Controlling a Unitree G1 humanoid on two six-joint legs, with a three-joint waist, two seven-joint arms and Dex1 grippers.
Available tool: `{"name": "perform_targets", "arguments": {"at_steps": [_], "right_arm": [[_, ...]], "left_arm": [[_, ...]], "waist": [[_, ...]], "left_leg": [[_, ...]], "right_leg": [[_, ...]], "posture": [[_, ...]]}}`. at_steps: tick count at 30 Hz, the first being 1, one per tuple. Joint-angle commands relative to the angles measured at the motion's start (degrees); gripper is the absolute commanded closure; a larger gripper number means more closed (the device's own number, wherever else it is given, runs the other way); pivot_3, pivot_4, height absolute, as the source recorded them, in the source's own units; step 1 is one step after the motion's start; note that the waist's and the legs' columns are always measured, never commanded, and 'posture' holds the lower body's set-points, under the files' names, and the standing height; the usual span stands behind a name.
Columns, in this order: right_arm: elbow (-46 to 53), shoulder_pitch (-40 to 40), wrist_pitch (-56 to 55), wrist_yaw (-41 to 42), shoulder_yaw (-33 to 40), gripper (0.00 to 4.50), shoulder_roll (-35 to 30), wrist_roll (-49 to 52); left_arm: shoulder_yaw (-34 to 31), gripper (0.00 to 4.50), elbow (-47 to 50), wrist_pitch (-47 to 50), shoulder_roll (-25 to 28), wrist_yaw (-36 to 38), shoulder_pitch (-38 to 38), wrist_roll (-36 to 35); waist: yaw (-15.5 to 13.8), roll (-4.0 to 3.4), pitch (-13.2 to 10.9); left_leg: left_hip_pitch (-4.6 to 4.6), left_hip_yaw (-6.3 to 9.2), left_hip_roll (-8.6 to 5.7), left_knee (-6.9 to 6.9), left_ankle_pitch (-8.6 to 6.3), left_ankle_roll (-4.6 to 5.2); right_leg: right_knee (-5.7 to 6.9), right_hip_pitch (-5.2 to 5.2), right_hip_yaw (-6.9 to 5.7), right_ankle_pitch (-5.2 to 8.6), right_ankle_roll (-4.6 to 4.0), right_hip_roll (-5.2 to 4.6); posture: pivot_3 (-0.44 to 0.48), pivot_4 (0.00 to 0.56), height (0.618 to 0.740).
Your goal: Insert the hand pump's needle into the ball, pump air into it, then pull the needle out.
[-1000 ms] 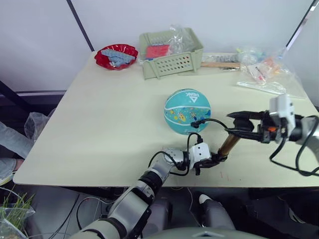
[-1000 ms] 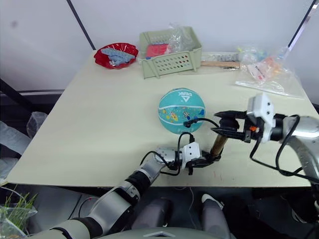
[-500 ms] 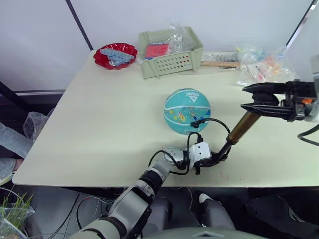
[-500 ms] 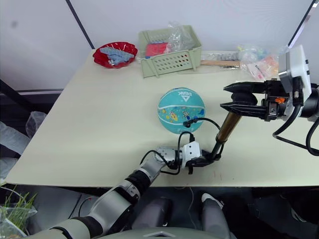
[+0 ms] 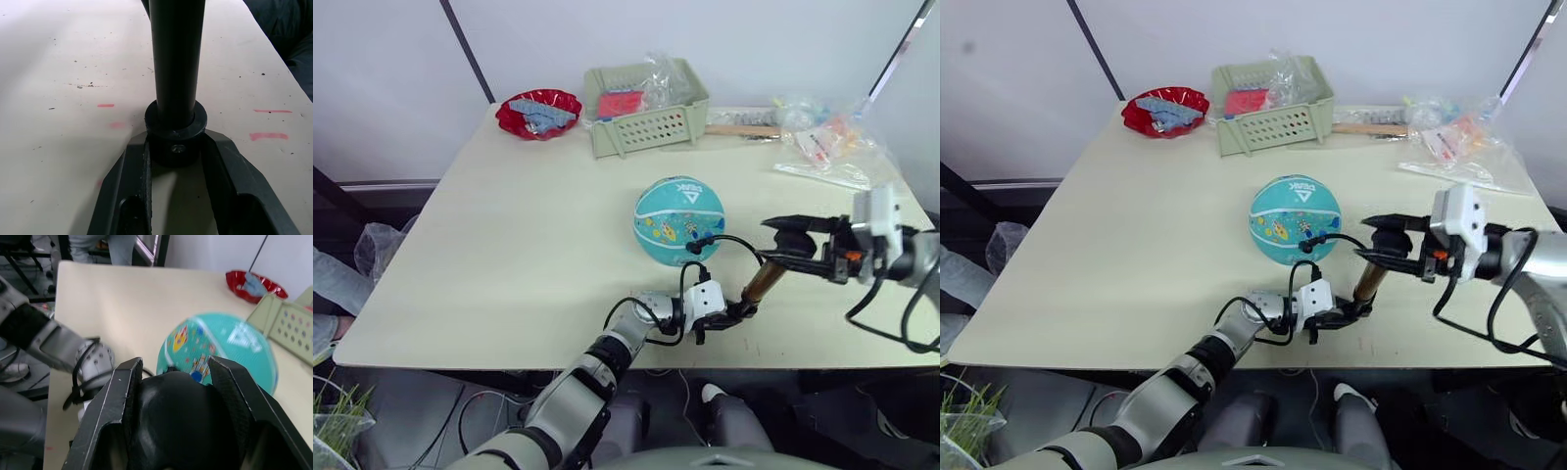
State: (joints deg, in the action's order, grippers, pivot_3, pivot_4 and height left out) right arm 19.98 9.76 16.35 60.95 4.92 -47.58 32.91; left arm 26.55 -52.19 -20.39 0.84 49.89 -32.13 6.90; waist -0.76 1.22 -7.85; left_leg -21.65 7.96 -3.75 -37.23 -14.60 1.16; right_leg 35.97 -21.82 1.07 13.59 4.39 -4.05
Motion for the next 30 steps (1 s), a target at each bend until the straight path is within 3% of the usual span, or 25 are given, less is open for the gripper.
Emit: {"name": "perform_targets", "arguments": {"at_steps": [1, 7, 18, 30], "right_arm": [[-3.81, -2.43, -2.43, -0.50, -4.45, 2.83, 1.38, -6.58], [-3.96, -0.96, -2.65, -0.64, -4.74, 2.83, 2.36, -6.65], [1.74, 5.67, 8.43, 1.29, 10.30, 2.83, -4.22, 10.33], [2.27, 16.10, 23.05, -1.01, 20.63, 2.83, -13.88, 24.75]], "left_arm": [[0.95, 3.45, -5.89, 3.02, 2.30, -0.78, 2.25, 3.59], [0.92, 3.45, -6.02, 2.97, 2.49, -0.43, 2.18, 3.49], [0.41, 3.45, -6.06, 2.83, 2.27, -0.68, 2.84, 2.99], [0.56, 3.45, -6.28, 2.05, 2.44, -0.35, 3.40, 3.18]], "waist": [[-0.01, 0.06, 0.06], [-0.02, 0.01, 0.05], [-0.12, -0.49, -0.52], [-0.07, -0.79, -0.70]], "left_leg": [[0.01, 0.00, 0.00, 0.00, 0.00, 0.00], [0.02, 0.02, 0.00, 0.00, 0.00, -0.01], [-0.20, 0.12, -0.04, 0.01, 0.03, 0.05], [-0.27, 0.08, -0.06, 0.02, 0.02, 0.05]], "right_leg": [[0.00, 0.00, 0.00, 0.00, 0.00, 0.00], [0.00, 0.03, -0.01, 0.00, 0.00, 0.01], [-0.07, -0.05, -0.11, 0.00, -0.02, -0.04], [-0.07, -0.11, -0.09, 0.00, -0.01, -0.11]], "posture": [[0.000, 0.150, 0.740], [0.000, 0.150, 0.740], [0.000, 0.150, 0.740], [0.000, 0.150, 0.740]]}}
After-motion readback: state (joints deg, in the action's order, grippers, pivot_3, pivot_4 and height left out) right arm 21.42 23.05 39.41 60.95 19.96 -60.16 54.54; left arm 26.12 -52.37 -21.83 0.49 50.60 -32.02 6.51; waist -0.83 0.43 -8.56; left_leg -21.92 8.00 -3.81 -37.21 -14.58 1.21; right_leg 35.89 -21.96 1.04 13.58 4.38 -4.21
